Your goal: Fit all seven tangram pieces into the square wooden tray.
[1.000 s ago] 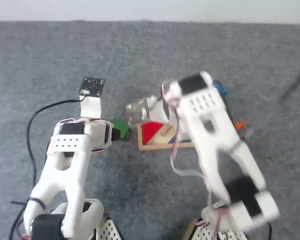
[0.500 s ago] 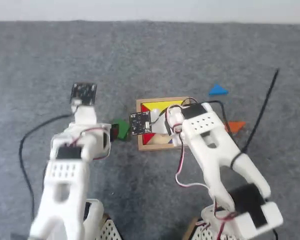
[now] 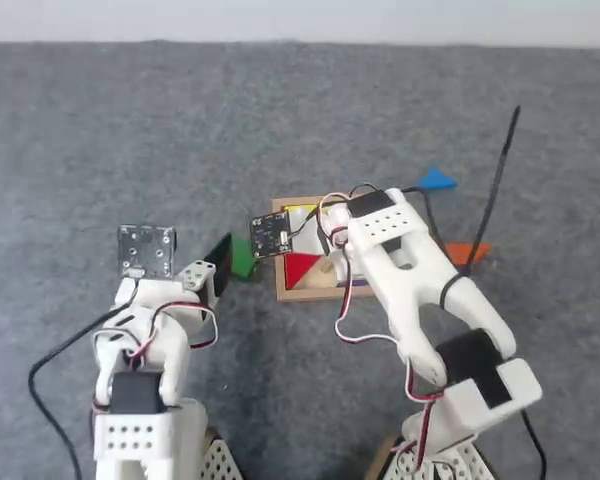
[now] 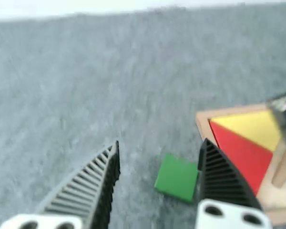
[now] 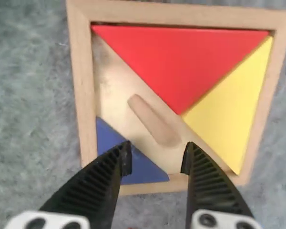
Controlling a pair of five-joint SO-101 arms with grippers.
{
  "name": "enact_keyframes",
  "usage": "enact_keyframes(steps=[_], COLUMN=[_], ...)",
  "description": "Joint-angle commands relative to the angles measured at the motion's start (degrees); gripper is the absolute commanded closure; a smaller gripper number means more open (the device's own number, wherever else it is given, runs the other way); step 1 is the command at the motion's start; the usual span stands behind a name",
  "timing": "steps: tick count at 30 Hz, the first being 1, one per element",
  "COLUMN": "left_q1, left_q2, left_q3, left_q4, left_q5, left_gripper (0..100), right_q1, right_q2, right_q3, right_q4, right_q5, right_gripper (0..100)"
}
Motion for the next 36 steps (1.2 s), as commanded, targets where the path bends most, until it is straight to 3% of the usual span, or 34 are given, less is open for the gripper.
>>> enact_keyframes(steps=[1,8,17,22,29,36], left_q1=[-0.35,-0.35,-0.35,-0.35,-0.35,-0.35], left_q2=[-3.52,-3.52,-3.52,-3.52,-3.52,-3.52], left_q3=[-0.31,-0.22,-0.22,-0.22,-0.13,-0.13], left_q4=[0.88,0.79,0.88,0.88,0.88,0.88], left_q5=[0.62,0.62,0.62,0.62,0.62,0.62], left_gripper=[74,74,74,74,74,74], right_q1=[-2.33,-2.24,0.48,0.04,-6.37,-9.54], right_q2=[0.4,0.92,0.92,0.92,1.01,7.87], right_q3=[-3.43,-3.52,-3.69,-10.02,-17.85,-18.29], right_q4=[-0.84,-2.07,-3.74,2.42,15.16,16.48], right_q5=[1.14,1.14,0.79,-4.57,-8.88,-13.1], right_gripper=[81.3,99.4,96.1,96.2,96.2,96.2])
